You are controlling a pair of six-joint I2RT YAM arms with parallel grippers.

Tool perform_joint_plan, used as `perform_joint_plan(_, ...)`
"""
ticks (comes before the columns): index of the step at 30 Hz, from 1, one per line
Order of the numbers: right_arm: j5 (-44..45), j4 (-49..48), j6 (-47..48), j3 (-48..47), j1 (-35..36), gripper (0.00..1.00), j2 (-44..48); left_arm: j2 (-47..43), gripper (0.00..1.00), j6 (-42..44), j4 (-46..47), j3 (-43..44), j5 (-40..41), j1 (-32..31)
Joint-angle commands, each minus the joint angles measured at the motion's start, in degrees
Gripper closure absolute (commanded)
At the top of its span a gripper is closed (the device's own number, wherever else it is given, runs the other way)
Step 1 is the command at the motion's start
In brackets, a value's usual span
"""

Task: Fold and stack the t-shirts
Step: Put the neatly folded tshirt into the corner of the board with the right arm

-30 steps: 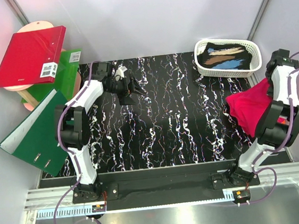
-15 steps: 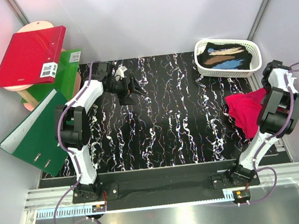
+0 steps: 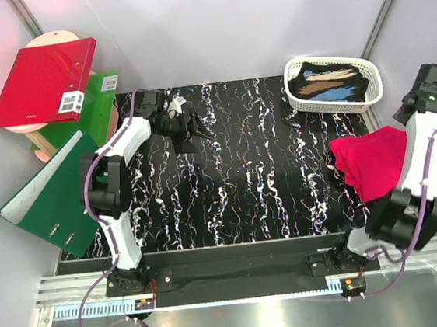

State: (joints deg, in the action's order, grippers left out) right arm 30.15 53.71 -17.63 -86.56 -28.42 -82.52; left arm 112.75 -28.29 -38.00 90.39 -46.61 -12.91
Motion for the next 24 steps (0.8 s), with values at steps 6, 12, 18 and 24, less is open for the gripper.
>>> perform_joint_plan(6, -29.88, -3.00, -2.06, 12.55, 0.39, 1.00, 2.64, -0.42, 0.01, 1.22, 0.12, 1.37, -3.05, -0.45)
perform_joint_plan(12, -33.23, -2.83, -2.33, 16.25, 0.39, 1.00, -1.49, -0.25, 0.06, 1.22, 0.12, 1.28, -3.14, -0.72)
perform_joint_plan(18, -27.08, -4.05, -0.48, 13.62, 0.48, 1.00, -9.13, -0.42, 0.04, 1.13, 0.03, 1.46, -2.52, -0.80)
perform_joint_plan(24, -19.00, -5.38, 0.14, 7.65, 0.74, 1.00, -21.24, -1.74, 0.02, 0.96, 0.03, 0.14, -1.82, -0.80)
